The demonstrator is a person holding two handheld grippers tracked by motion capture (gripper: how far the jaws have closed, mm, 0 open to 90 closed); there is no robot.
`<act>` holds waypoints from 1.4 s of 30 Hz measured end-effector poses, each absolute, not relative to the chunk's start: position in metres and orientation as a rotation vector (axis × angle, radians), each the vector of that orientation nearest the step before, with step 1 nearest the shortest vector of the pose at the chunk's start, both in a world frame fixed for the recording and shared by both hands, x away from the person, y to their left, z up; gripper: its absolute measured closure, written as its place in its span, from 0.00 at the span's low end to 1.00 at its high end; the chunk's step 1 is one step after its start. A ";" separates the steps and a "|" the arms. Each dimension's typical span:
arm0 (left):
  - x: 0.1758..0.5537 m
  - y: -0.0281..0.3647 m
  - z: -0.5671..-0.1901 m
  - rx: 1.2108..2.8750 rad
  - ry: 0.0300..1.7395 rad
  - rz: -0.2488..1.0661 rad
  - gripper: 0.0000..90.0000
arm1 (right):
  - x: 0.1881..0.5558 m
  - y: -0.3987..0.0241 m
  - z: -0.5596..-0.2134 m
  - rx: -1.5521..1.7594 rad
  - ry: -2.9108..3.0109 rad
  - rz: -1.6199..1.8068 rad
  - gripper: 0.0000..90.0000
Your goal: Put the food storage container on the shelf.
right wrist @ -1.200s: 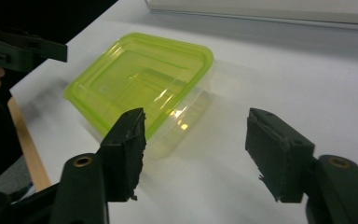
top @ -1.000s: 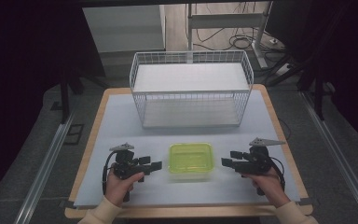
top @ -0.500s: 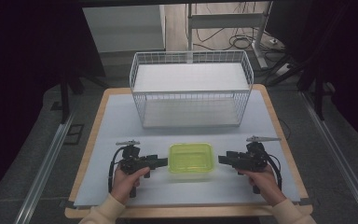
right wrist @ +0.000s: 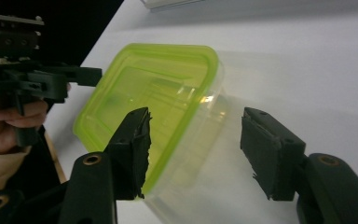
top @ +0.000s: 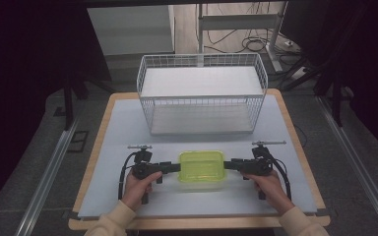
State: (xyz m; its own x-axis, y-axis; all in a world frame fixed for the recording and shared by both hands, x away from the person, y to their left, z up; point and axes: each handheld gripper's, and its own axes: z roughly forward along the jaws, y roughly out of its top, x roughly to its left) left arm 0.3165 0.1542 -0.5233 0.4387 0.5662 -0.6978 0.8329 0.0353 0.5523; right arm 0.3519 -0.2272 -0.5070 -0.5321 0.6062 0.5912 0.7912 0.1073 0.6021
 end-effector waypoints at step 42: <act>0.316 0.144 -0.522 1.652 1.178 -0.329 0.89 | 0.354 -0.223 -0.507 -1.402 -2.029 -1.356 0.90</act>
State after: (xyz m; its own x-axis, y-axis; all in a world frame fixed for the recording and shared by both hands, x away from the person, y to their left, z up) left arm 0.3161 0.1444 -0.5217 0.4808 0.5338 -0.6956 0.8170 0.0153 0.5764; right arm 0.3543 -0.2230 -0.5071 -0.4638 0.5444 0.6989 0.8540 0.0648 0.5162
